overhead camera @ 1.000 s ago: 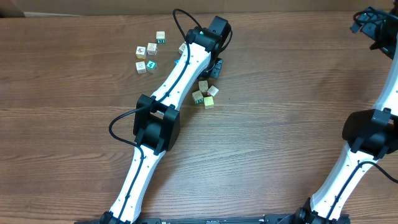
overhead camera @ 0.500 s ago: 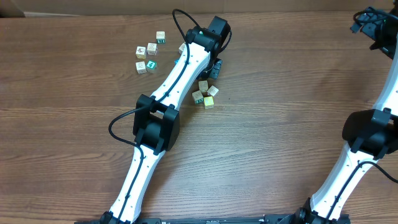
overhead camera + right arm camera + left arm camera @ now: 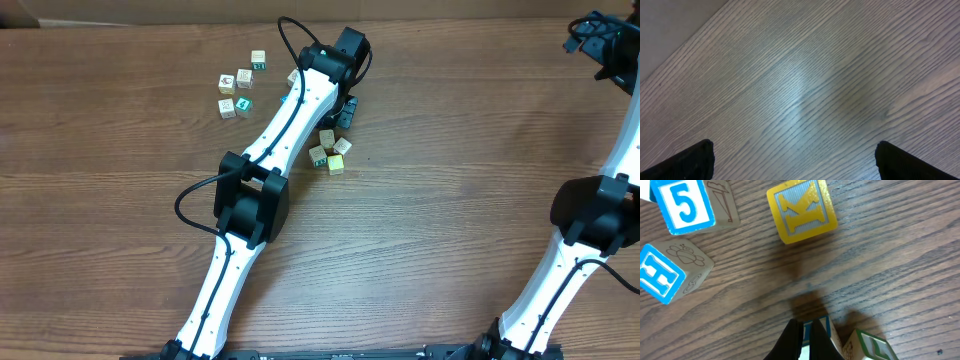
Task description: Form a circle
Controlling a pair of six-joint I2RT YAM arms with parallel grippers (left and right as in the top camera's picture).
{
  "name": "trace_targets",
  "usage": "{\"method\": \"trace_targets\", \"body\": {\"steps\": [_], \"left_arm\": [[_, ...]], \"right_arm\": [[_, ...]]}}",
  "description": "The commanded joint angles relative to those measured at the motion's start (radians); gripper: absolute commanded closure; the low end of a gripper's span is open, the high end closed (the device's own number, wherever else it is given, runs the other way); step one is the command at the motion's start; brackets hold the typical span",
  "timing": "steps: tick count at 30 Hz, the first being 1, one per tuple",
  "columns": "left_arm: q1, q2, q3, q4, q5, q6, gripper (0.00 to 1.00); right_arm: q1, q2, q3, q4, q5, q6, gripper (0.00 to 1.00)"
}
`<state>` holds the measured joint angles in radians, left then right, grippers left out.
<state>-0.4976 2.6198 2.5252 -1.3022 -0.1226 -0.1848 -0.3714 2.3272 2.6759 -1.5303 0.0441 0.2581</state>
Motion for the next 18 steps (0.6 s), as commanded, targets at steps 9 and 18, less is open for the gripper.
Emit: {"method": "trace_targets", "body": {"steps": [9,18], "left_arm": [[-0.007,0.01,-0.037,0.031,0.02,-0.003,0.96],[-0.01,0.01,-0.037,0.004,0.021,-0.002,0.96]], "right_arm": [[0.003,-0.013,0.013,0.003,0.007,0.0,0.0],[0.003,-0.013,0.013,0.003,0.007,0.001,0.0]]}}
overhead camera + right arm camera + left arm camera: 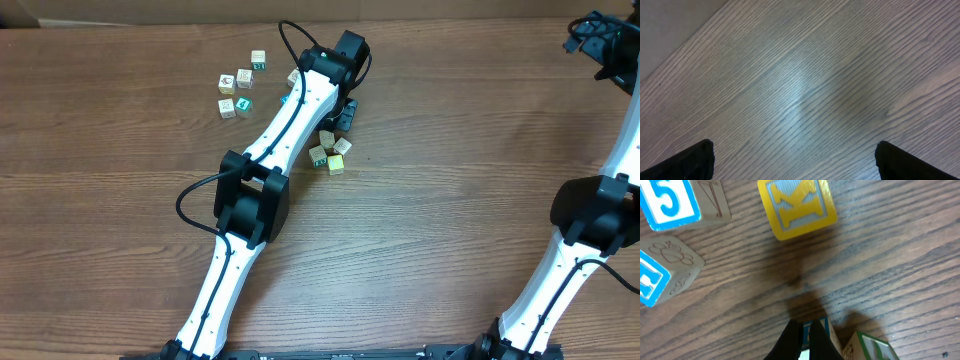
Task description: Form a circle
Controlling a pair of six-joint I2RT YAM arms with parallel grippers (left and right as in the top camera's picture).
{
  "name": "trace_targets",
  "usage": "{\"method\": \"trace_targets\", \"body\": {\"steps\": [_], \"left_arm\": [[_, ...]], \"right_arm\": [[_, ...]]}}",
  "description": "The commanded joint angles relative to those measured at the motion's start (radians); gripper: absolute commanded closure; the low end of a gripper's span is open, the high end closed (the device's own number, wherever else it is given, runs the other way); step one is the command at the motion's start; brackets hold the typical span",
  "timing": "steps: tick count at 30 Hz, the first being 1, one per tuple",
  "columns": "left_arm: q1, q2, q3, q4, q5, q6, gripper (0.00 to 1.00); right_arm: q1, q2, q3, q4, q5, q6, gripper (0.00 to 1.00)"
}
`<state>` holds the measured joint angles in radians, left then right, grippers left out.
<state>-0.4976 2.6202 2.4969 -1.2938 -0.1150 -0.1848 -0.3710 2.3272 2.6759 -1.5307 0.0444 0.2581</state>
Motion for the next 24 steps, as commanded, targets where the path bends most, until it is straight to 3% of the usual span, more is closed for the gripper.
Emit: {"method": "trace_targets", "body": {"steps": [1,24], "left_arm": [[-0.01,0.009,-0.01,-0.007,0.013,-0.002,0.96],[-0.014,0.009,-0.01,-0.044,0.024,0.005,0.96]], "right_arm": [[0.002,-0.013,0.013,0.003,0.007,0.0,0.0],[0.002,-0.013,0.013,0.003,0.007,0.0,0.0]]}}
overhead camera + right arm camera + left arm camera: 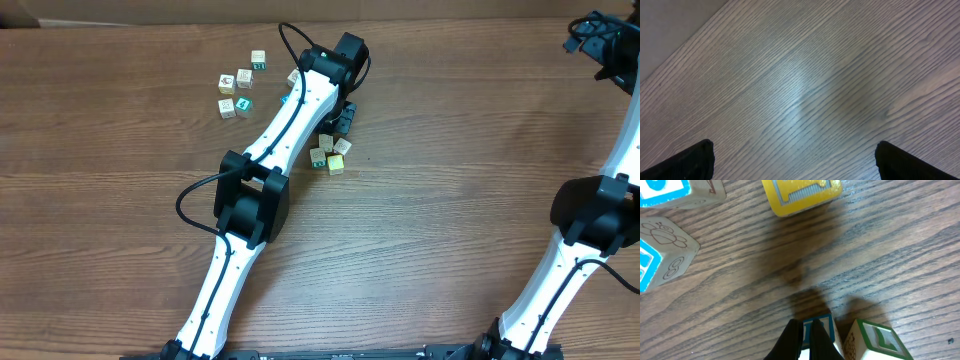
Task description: Form a circle
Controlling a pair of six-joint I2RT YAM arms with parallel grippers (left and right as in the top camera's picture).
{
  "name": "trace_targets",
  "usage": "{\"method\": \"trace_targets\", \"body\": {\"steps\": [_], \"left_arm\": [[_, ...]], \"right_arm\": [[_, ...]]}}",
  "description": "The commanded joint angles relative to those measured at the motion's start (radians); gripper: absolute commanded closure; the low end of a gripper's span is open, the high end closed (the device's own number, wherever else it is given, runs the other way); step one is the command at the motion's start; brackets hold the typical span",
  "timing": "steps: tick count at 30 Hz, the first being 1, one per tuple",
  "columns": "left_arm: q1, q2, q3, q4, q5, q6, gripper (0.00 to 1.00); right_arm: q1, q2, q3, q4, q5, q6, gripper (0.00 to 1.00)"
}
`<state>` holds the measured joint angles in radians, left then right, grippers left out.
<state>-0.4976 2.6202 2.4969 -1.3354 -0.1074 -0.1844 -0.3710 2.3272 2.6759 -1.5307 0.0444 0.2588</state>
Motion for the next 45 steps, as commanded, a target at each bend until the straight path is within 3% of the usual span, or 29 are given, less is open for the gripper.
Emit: {"method": "trace_targets", "body": {"steps": [1,10,16,21,26,31,36,40,45], "left_arm": [[-0.014,0.009,-0.01,-0.003,0.022,0.005,0.96],[-0.014,0.009,-0.01,0.01,0.022,0.002,0.96],[-0.011,0.001,0.009,0.042,-0.055,-0.088,0.86],[0.001,-0.04,0.08,0.032,-0.086,-0.151,0.88],[0.011,-0.115,0.109,-0.063,-0.064,-0.236,0.96],[0.013,-0.137,0.108,-0.19,0.063,-0.24,0.95],[0.012,-0.122,0.096,-0.274,0.085,-0.248,0.84],[0.012,-0.122,0.044,-0.273,0.082,-0.297,0.69],[0.012,-0.122,-0.045,-0.235,0.082,-0.303,0.66]], "right_arm": [[0.002,-0.013,0.013,0.003,0.007,0.0,0.0],[0.002,-0.013,0.013,0.003,0.007,0.0,0.0],[0.002,-0.013,0.013,0.003,0.007,0.0,0.0],[0.002,-0.013,0.013,0.003,0.007,0.0,0.0],[0.002,-0.013,0.013,0.003,0.007,0.0,0.0],[0.002,-0.013,0.013,0.003,0.007,0.0,0.0],[0.002,-0.013,0.013,0.003,0.007,0.0,0.0],[0.002,-0.013,0.013,0.003,0.007,0.0,0.0],[0.002,-0.013,0.013,0.003,0.007,0.0,0.0]]}}
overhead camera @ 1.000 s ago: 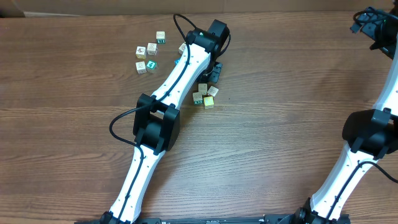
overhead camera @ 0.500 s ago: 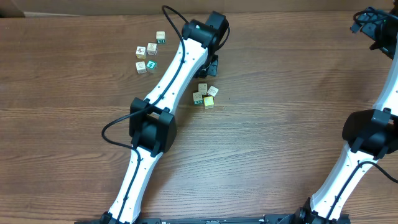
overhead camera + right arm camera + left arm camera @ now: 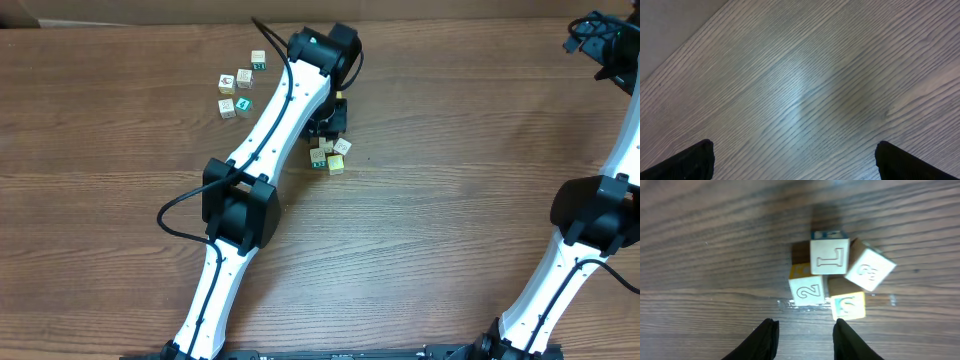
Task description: Form a circle
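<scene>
Small wooden letter and number blocks lie on the brown table [image 3: 450, 200]. A tight cluster [image 3: 329, 156] sits just below my left gripper [image 3: 325, 118]. The left wrist view shows that cluster from above: an "L" block [image 3: 829, 256], a tilted white block [image 3: 870, 269], a "2" block [image 3: 807, 291] and a yellow-faced block [image 3: 847, 305]. My left gripper [image 3: 805, 337] hangs open above them, holding nothing. A second loose group of several blocks [image 3: 240, 85] lies at the upper left. My right gripper [image 3: 795, 155] is open over bare wood.
The left arm [image 3: 270, 150] stretches diagonally across the table's left half. At the far right edge stands the right arm [image 3: 600, 215], its gripper [image 3: 600, 40] at the back right corner, away from all blocks.
My left gripper was shut and low against the table beside a blue-edged block. Now it is open, higher up and turned, looking down on the block cluster. The right arm has not moved.
My left gripper stayed shut near the table through all three earlier moments, a blue-edged block and a green "L" block by its tips, while the yellow "K" block drew away up the view. Now it is open above a tight cluster.
</scene>
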Controlling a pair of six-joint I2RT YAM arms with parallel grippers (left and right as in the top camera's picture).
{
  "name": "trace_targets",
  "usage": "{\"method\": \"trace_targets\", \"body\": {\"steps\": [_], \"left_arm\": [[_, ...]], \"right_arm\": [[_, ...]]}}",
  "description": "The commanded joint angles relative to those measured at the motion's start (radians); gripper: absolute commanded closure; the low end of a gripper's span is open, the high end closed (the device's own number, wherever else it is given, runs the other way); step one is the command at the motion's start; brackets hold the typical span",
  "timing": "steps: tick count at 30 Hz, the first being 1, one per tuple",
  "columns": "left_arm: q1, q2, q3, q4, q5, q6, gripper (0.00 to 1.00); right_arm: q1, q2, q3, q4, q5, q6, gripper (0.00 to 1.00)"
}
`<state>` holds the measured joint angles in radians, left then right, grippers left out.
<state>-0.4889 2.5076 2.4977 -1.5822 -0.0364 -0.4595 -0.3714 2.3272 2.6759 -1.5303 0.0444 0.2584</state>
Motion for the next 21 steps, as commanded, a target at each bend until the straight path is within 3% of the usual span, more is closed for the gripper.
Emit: {"method": "trace_targets", "body": {"steps": [1,8,12,21], "left_arm": [[0.004,-0.009,-0.061,0.021,0.011,-0.028,0.66],[0.008,-0.009,-0.127,0.101,0.024,-0.053,0.65],[0.008,-0.009,-0.14,0.121,0.03,-0.053,0.57],[0.008,-0.009,-0.186,0.142,0.03,-0.05,0.58]], "right_arm": [[0.003,-0.013,0.013,0.003,0.007,0.0,0.0],[0.003,-0.013,0.013,0.003,0.007,0.0,0.0],[0.003,-0.013,0.013,0.003,0.007,0.0,0.0],[0.003,-0.013,0.013,0.003,0.007,0.0,0.0]]}}
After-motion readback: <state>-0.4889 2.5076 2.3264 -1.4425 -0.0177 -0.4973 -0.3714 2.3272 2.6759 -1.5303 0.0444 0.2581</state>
